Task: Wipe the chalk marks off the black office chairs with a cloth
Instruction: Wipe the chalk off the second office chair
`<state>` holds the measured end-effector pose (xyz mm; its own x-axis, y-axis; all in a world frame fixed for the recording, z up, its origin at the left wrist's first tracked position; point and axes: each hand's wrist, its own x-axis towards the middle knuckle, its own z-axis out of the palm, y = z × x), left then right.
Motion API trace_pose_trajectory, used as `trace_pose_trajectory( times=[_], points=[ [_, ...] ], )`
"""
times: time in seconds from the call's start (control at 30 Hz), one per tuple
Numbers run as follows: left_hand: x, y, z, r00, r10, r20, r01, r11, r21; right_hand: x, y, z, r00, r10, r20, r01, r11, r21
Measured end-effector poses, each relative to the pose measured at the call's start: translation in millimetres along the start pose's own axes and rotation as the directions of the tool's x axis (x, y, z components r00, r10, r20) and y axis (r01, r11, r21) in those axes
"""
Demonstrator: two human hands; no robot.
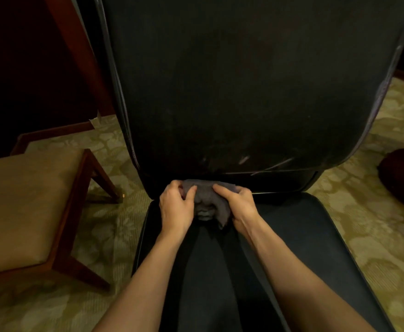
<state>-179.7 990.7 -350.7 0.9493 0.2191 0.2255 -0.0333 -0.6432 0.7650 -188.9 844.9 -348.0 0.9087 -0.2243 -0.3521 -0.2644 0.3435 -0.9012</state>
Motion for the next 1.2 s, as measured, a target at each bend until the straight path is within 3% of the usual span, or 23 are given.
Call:
trace_pose_trajectory(
  times=[0.07,0.1,0.13,0.2,0.23,0.27,0.33,0.43,0.53,0.63,0.7,0.83,0.87,1.0,1.07,1.13,1.2],
  points=[
    [-3.6,-8.1,-1.2,0.997,0.074,-0.010,-0.072,0.988,0.134,-1.7,7.7,-5.9,0.999,0.037,0.029,-0.033,0.993,-0.114],
    [-6.2,-12.7,-2.7,0.992,0.125,-0.025,-0.117,0.971,0.207,-3.2,9.7,-8.8,1.000,-0.004,0.016,0.008,0.965,-0.264],
    [-8.8,-15.9,-4.4,0.983,0.175,-0.048,-0.156,0.952,0.265,-3.6,9.8,-11.1,0.996,-0.093,0.001,0.083,0.883,-0.462],
    [-11.8,-15.9,-6.9,0.974,0.213,-0.074,-0.181,0.936,0.302,-6.5,4.4,-11.5,0.942,-0.335,-0.013,0.180,0.539,-0.823],
    [-12.9,-11.4,-7.6,0.977,0.197,-0.082,-0.165,0.941,0.295,-10.6,-1.7,-8.6,0.900,-0.436,-0.024,0.183,0.426,-0.886],
    [-13.6,-6.3,-5.7,0.981,0.169,-0.093,-0.139,0.954,0.265,-12.5,-5.6,-5.1,0.868,-0.494,-0.056,0.186,0.426,-0.885],
    [-15.0,8.6,-1.6,0.993,0.073,-0.097,-0.059,0.988,0.140,-12.4,-6.8,0.3,0.854,-0.496,-0.155,0.198,0.587,-0.785],
    [-17.3,23.1,4.7,0.997,-0.066,-0.029,0.064,0.996,-0.068,-13.2,6.2,7.9,0.899,-0.375,-0.225,0.216,0.828,-0.518],
    [-20.0,23.7,6.2,0.998,-0.064,-0.015,0.063,0.997,-0.052,-15.9,16.2,8.6,0.912,-0.319,-0.257,0.244,0.927,-0.285],
    [-19.4,27.5,8.6,0.980,-0.188,0.071,0.200,0.896,-0.396,-18.1,17.2,15.1,0.936,-0.282,-0.211,0.274,0.959,-0.064],
    [-17.5,32.5,13.7,0.965,-0.244,0.100,0.260,0.807,-0.530,-17.5,12.7,20.9,0.938,-0.259,-0.232,0.285,0.954,0.088],
    [-7.0,48.3,26.4,0.861,-0.482,0.162,0.431,0.521,-0.737,-12.8,6.5,31.0,0.949,-0.145,-0.279,0.224,0.935,0.275],
    [-4.0,51.1,28.7,0.841,-0.521,0.142,0.447,0.525,-0.724,-12.2,4.4,34.0,0.948,-0.124,-0.293,0.215,0.928,0.305],
    [-4.4,56.3,34.6,0.885,-0.461,-0.063,0.360,0.763,-0.537,-7.2,-5.0,49.1,0.922,-0.021,-0.387,0.191,0.893,0.407],
    [-4.1,57.9,36.0,0.875,-0.475,-0.098,0.354,0.764,-0.539,-4.8,-7.9,52.1,0.912,0.056,-0.406,0.160,0.864,0.477],
    [2.5,64.2,34.1,0.793,-0.610,-0.002,0.427,0.557,-0.712,-1.9,-12.5,48.1,0.935,0.139,-0.327,0.096,0.788,0.608],
    [10.5,70.9,28.4,0.654,-0.720,0.233,0.508,0.189,-0.841,-2.8,-19.4,42.1,0.957,0.182,-0.226,0.026,0.721,0.693]
  ],
)
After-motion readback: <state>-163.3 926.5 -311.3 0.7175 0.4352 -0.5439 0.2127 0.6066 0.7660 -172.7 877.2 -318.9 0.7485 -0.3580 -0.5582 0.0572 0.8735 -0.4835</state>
